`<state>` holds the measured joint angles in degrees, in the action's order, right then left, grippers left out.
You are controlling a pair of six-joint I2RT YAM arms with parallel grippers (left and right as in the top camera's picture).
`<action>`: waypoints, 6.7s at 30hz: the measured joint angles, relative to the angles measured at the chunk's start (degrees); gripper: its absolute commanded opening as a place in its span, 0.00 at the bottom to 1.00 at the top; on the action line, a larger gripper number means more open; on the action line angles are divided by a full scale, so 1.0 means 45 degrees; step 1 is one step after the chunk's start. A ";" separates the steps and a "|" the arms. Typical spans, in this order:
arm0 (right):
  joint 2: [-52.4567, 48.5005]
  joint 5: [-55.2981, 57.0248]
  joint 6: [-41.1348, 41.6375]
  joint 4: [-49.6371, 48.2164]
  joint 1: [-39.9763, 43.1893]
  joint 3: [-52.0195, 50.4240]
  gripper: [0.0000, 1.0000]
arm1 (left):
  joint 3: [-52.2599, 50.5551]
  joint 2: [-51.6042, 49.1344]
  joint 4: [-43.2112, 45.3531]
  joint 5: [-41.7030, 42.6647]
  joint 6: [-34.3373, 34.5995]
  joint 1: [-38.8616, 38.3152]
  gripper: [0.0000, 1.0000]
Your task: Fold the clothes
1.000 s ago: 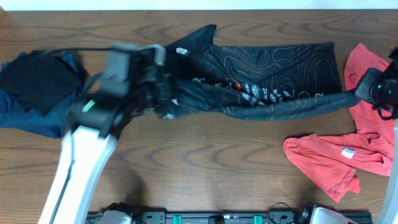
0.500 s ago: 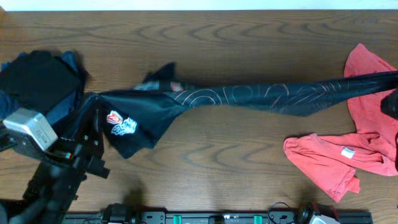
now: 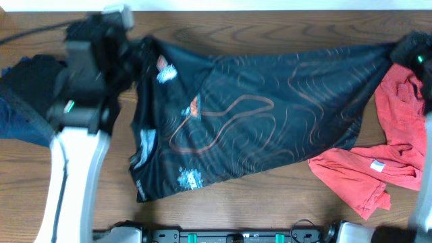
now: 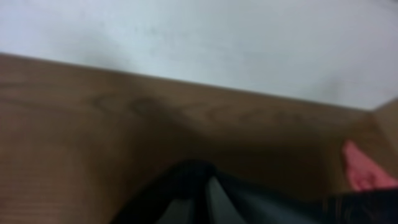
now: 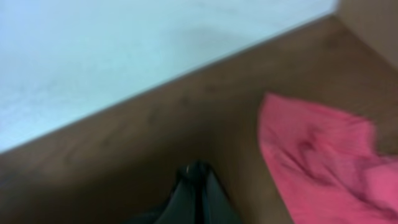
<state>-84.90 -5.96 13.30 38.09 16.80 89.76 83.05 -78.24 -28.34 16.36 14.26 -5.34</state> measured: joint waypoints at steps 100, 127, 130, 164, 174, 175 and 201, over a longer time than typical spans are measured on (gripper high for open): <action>-0.2992 0.2093 0.0350 0.1549 0.0763 -0.4148 0.01 | -0.4546 -0.3643 -0.2123 0.5702 -0.3434 0.1768 0.06; -0.2992 0.2127 0.0457 -0.0695 0.0282 -0.5493 0.32 | -0.4546 -0.4240 -0.1719 0.5508 -0.2812 0.1768 0.71; -0.2992 0.2132 0.0442 -0.0486 0.0282 -0.5498 0.32 | -0.4546 -0.4245 -0.2569 0.5178 -0.2778 0.1768 0.66; -0.2992 0.2438 0.0335 0.0452 0.0282 -0.7106 0.31 | -0.7315 -0.4250 0.0544 0.0384 -0.2147 0.1768 0.41; -0.2992 0.2914 0.0335 -0.0447 0.0282 -0.7825 0.31 | -0.7281 -0.4245 0.0296 0.0223 -0.1467 0.1758 0.41; -0.2992 0.2939 0.0335 -0.0573 0.0282 -0.7951 0.31 | -0.7281 -0.4245 0.0272 0.0223 -0.1447 0.1758 0.41; -0.2579 0.4673 0.1933 0.1005 0.1122 -0.9029 0.10 | -0.7242 -0.4061 -0.2574 -0.0073 -0.1399 0.1758 0.41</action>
<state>-96.51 15.07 22.00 42.61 21.85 49.12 50.46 -96.51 -39.92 16.03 7.97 2.57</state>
